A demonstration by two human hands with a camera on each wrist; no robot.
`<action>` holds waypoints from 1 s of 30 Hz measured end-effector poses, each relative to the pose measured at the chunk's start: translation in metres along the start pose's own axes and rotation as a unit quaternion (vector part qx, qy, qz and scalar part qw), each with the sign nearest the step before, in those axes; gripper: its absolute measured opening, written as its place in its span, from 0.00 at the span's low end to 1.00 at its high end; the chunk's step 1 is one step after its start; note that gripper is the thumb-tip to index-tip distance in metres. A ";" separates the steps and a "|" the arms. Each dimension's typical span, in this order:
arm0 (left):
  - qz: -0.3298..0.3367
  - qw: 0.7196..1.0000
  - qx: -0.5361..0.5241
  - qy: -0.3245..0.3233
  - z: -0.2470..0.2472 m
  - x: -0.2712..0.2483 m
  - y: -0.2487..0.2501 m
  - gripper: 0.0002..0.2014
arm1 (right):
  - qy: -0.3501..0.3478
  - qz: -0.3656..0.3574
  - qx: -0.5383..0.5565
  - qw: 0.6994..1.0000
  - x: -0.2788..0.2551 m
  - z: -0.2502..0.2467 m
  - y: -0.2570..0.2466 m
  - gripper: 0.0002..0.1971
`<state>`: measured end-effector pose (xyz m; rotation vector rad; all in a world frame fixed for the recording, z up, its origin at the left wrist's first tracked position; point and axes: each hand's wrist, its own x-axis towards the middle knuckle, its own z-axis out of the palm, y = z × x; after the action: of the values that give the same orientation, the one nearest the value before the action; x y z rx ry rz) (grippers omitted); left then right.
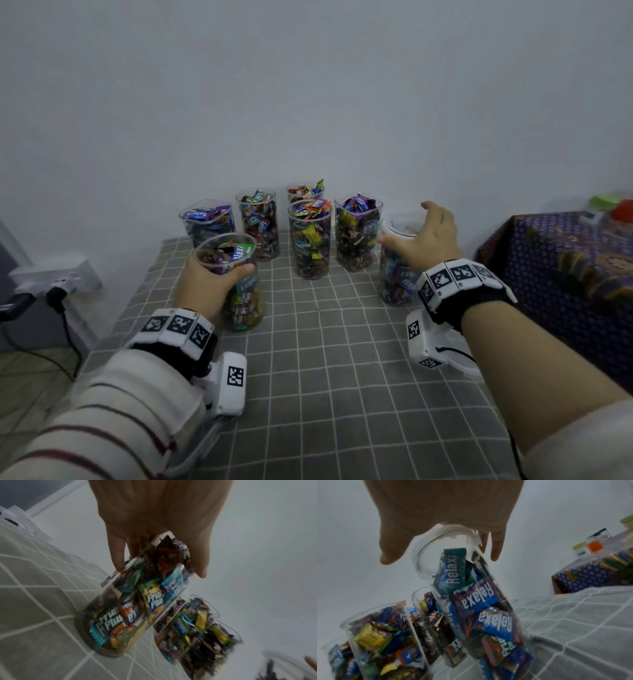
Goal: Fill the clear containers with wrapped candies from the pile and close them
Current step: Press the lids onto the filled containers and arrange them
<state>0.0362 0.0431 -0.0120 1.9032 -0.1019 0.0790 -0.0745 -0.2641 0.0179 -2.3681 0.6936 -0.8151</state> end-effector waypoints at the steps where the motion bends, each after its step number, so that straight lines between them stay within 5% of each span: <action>1: 0.000 1.000 -0.001 -0.010 0.003 -0.004 0.000 0.54 | -0.006 0.009 0.035 0.999 -0.003 -0.001 0.001 0.46; 5: 0.009 0.998 -0.001 -0.057 0.015 -0.030 0.010 0.56 | 0.045 0.062 0.194 0.978 -0.016 -0.005 0.011 0.38; 8: 0.018 0.996 -0.003 -0.086 0.023 -0.047 0.015 0.44 | 0.048 0.101 0.131 0.985 -0.022 -0.015 0.031 0.22; 12: 0.033 0.992 0.002 -0.119 0.032 -0.061 0.018 0.37 | -0.131 0.139 -0.105 0.976 -0.030 -0.018 0.059 0.14; 16: 0.039 0.986 -0.008 -0.160 0.035 -0.079 0.023 0.36 | -0.340 0.139 -0.268 0.890 -0.046 -0.021 0.065 0.26; 19: 0.033 0.983 -0.002 -0.181 0.037 -0.093 0.027 0.44 | -0.363 0.119 -0.347 0.856 -0.059 -0.020 0.066 0.31; 23: 0.033 0.978 0.002 -0.207 0.040 -0.109 0.028 0.48 | -0.315 0.086 -0.376 0.867 -0.075 -0.019 0.062 0.28; 26: 0.039 0.974 -0.003 -0.222 0.041 -0.121 0.029 0.46 | -0.347 0.101 -0.344 0.867 -0.078 -0.023 0.048 0.31; 30: 0.058 0.972 0.005 -0.228 0.041 -0.135 0.027 0.44 | -0.365 0.080 -0.112 0.921 -0.082 -0.044 0.012 0.31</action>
<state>-0.1011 -0.0004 -0.0141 1.8942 -0.5254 -0.2828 -0.1636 -0.2368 0.0077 -2.5051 0.6553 0.2483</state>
